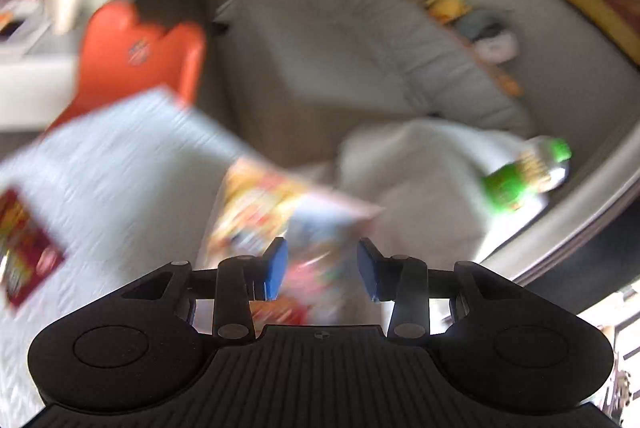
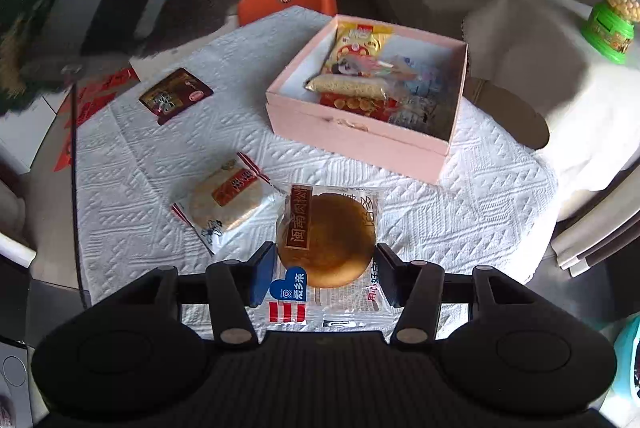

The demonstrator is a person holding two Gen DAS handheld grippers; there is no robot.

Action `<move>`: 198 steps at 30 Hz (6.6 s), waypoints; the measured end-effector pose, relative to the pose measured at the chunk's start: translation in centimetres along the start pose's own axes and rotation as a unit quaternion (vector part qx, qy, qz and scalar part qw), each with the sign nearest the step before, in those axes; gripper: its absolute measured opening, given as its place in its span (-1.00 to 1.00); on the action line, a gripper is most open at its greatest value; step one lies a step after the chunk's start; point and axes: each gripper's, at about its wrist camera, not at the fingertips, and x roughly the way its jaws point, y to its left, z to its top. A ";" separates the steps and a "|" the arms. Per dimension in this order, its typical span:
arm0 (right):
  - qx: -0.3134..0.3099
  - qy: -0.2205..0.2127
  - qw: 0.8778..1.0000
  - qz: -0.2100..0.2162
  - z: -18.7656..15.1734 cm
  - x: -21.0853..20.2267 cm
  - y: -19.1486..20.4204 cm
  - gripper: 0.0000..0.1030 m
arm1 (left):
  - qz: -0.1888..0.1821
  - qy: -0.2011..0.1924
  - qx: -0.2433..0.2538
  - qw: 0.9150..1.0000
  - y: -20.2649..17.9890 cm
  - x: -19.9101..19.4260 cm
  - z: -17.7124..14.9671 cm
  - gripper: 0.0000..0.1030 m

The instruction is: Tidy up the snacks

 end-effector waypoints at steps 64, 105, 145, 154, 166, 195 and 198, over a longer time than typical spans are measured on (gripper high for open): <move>0.039 0.059 0.995 -0.065 1.1 11.7 4.7 0.77 | 0.029 0.164 0.095 0.981 16.0 1.3 -3.4 -0.12; 0.025 0.074 0.997 -0.019 -0.3 10.4 4.5 0.81 | 0.093 0.118 -0.056 0.987 18.2 -2.9 -4.7 0.16; 0.129 0.028 0.987 -0.094 -4.1 5.0 -11.1 0.75 | 0.106 0.207 0.152 0.961 1.4 2.5 -14.9 0.58; 0.052 0.009 0.999 -0.012 -1.9 6.0 -5.8 0.75 | 0.160 0.131 -0.005 0.978 11.4 -6.2 -12.7 0.58; -0.128 0.026 0.989 0.070 6.2 15.1 11.8 0.75 | 0.180 0.106 -0.081 0.974 20.5 -9.6 -10.7 0.58; -0.066 0.038 0.997 0.034 3.2 8.0 7.8 -0.11 | 0.090 0.147 -0.026 0.985 13.3 -7.8 -11.2 0.58; -0.044 0.035 0.998 0.040 2.0 5.5 5.4 -0.40 | 0.069 0.121 0.008 0.990 9.7 -7.5 -9.4 0.58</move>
